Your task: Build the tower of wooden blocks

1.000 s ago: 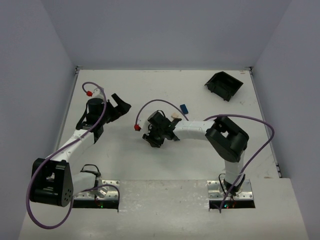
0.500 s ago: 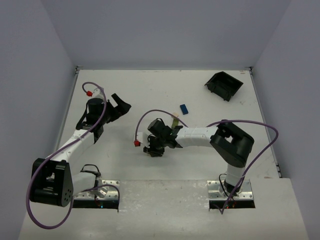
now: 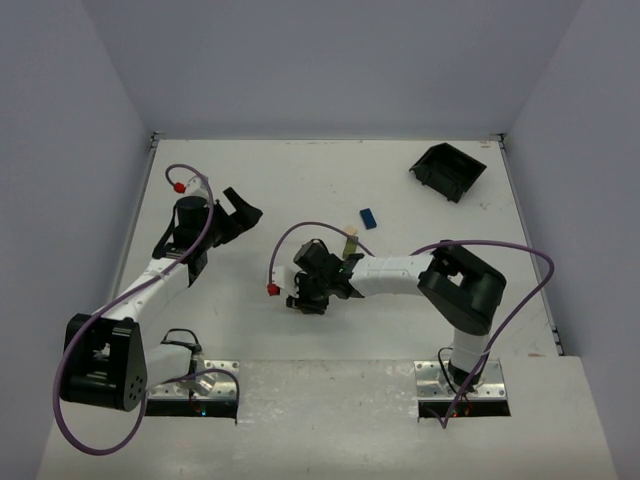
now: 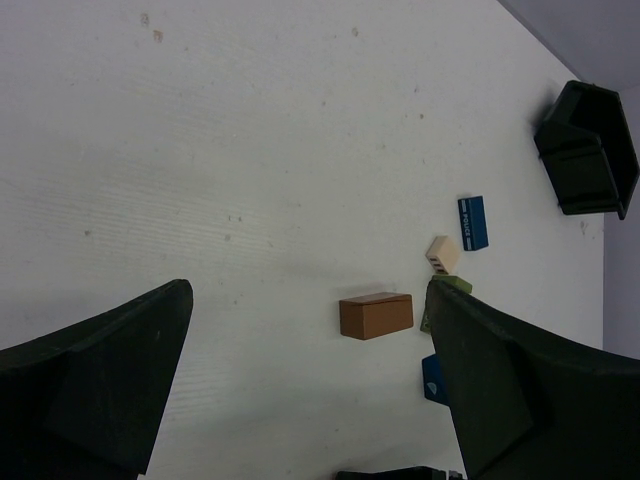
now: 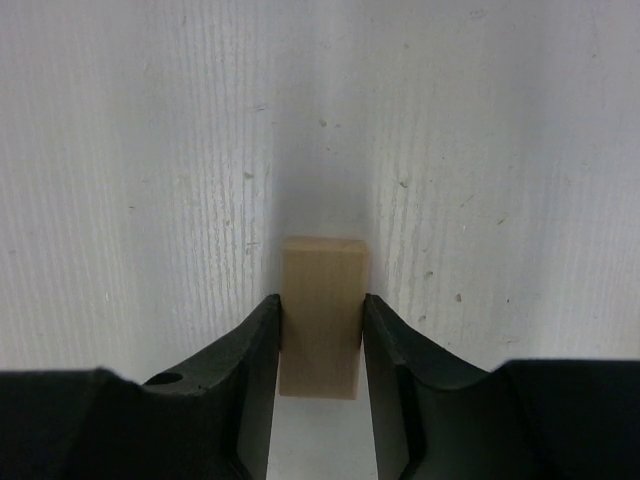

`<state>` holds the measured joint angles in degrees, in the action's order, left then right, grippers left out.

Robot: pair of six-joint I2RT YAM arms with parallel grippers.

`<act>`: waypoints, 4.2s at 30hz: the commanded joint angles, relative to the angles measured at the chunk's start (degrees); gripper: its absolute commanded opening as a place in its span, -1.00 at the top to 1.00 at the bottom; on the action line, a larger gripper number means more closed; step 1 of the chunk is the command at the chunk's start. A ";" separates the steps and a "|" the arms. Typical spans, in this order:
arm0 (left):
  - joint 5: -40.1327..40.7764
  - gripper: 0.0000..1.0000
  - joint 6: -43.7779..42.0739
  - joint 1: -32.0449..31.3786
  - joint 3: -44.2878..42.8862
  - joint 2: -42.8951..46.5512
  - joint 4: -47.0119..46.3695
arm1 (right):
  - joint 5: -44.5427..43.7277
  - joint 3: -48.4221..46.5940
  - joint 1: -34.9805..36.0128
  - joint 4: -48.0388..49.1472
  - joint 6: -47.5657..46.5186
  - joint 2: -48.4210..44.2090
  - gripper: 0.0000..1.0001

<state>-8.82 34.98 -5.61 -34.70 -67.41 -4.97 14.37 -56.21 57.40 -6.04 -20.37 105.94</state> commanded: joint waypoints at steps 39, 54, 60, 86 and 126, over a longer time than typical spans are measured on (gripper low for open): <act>1.65 -1.00 -0.62 -0.46 -1.46 -4.49 -3.89 | -22.49 -15.30 -36.22 -1.17 34.18 3.31 -0.97; 1.53 -1.00 -0.79 -0.46 -3.18 -8.09 -3.38 | -21.40 -18.33 -36.39 -1.25 29.94 11.38 -0.32; 1.44 -1.00 -0.83 -0.46 -3.13 -8.17 -3.41 | -17.19 -17.24 -36.39 -0.24 25.83 10.43 0.65; -0.65 -1.00 -1.69 -0.46 -0.12 1.02 -1.02 | -4.76 17.19 -7.86 1.09 3.67 -25.54 0.90; -0.73 -1.00 -1.76 -0.46 -0.49 -0.26 -2.67 | 4.33 15.66 -7.16 0.18 -7.70 -10.72 0.41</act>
<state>-9.26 33.65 -5.61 -34.72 -67.77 -4.95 18.51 -39.85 49.76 -3.44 -26.68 93.01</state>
